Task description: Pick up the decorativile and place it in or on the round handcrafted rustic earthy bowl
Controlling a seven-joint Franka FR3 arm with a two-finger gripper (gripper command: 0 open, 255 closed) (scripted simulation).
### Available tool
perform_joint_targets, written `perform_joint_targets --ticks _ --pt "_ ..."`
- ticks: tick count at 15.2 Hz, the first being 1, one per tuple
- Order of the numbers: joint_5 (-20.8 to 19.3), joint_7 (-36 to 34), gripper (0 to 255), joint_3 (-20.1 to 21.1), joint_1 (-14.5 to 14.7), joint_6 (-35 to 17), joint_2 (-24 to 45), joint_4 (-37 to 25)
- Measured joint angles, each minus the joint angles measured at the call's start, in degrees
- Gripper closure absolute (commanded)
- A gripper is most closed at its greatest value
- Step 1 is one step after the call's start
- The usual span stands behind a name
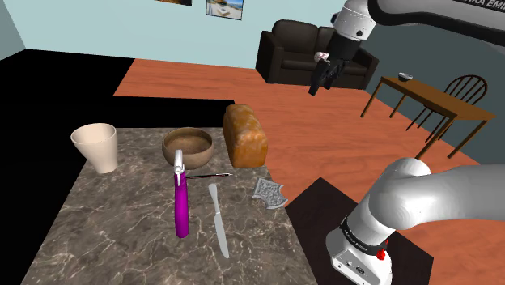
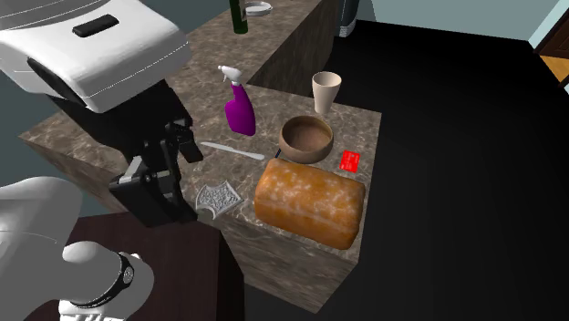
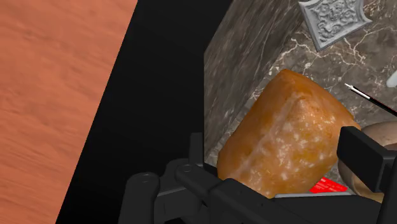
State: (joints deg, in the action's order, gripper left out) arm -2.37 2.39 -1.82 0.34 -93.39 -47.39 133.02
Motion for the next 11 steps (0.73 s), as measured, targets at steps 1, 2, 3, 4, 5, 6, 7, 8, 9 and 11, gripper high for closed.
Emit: perform_joint_targets --ticks 1,2,3,4,5,6,7,8,9,11 --pt "0.00 0.00 0 0.00 0.00 0.00 0.00 0.00" --pt "0.62 1.03 0 -1.25 0.22 -0.39 0.29 0.66" --pt "1.72 2.51 0 -2.99 0.67 -0.73 1.28 0.96" --pt "2.82 4.58 0 -5.32 1.05 -1.17 2.00 1.91" --pt "4.09 6.80 0 -7.73 1.54 -1.47 3.14 2.49" --pt "5.60 8.92 0 -9.98 2.20 -1.80 4.69 2.86" --pt "7.16 11.07 0 -12.18 2.84 -1.91 5.91 3.51" --pt "8.63 13.48 0 -14.55 3.43 -2.06 7.21 4.30" --pt "10.04 16.21 0 -17.17 4.07 -1.92 9.08 4.40" --pt "13.34 21.25 0 -21.59 5.66 -1.84 12.64 5.43"
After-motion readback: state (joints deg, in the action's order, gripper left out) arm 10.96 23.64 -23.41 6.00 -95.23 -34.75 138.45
